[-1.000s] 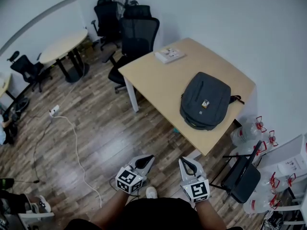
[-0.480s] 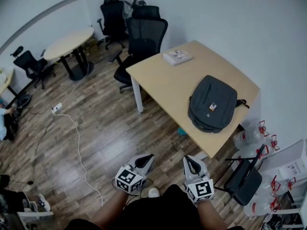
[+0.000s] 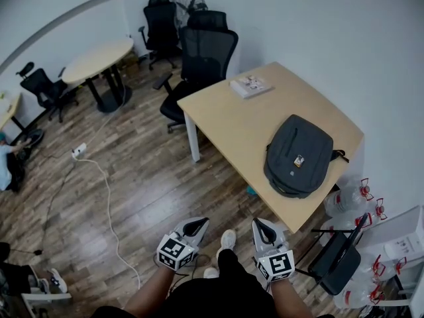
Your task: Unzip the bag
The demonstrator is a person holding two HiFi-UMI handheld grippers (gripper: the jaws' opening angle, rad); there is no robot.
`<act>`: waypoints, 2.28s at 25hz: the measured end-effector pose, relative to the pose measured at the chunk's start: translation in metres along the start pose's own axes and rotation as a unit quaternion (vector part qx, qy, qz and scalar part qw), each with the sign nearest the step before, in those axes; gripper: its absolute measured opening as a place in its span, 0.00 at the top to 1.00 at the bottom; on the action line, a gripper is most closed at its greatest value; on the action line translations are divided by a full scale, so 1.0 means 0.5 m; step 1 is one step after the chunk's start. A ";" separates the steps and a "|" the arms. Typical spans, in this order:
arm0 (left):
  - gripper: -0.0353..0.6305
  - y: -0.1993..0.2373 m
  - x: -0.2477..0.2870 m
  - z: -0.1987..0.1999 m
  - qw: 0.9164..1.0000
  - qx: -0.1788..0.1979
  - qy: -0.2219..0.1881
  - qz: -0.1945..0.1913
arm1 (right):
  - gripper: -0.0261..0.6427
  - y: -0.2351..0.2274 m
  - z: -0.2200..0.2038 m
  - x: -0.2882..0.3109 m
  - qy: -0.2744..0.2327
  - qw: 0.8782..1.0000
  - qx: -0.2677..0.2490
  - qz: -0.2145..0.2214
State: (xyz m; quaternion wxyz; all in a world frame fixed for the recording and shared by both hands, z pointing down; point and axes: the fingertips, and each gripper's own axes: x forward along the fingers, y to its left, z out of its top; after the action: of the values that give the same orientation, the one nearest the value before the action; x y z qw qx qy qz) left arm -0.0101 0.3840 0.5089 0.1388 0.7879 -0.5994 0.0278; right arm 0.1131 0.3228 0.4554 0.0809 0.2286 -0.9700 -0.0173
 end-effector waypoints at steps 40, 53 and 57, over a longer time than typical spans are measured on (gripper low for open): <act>0.92 0.279 0.425 0.171 0.999 0.017 0.035 -0.016 | 0.96 -0.372 -0.017 0.358 0.031 0.999 0.032 -0.006; 0.92 0.364 0.620 0.189 0.985 0.071 0.071 -0.142 | 0.96 -0.479 -0.022 0.452 0.052 0.992 0.047 -0.109; 0.92 0.358 0.664 0.184 0.976 0.080 0.088 -0.184 | 0.96 -0.502 -0.037 0.448 0.065 0.986 0.056 -0.145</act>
State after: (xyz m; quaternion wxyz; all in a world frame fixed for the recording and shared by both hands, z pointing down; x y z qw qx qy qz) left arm -0.0988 0.0064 0.5235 0.1298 0.8879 -0.4250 0.1189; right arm 0.0293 -0.0019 0.4892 0.1273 0.3720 -0.9186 0.0408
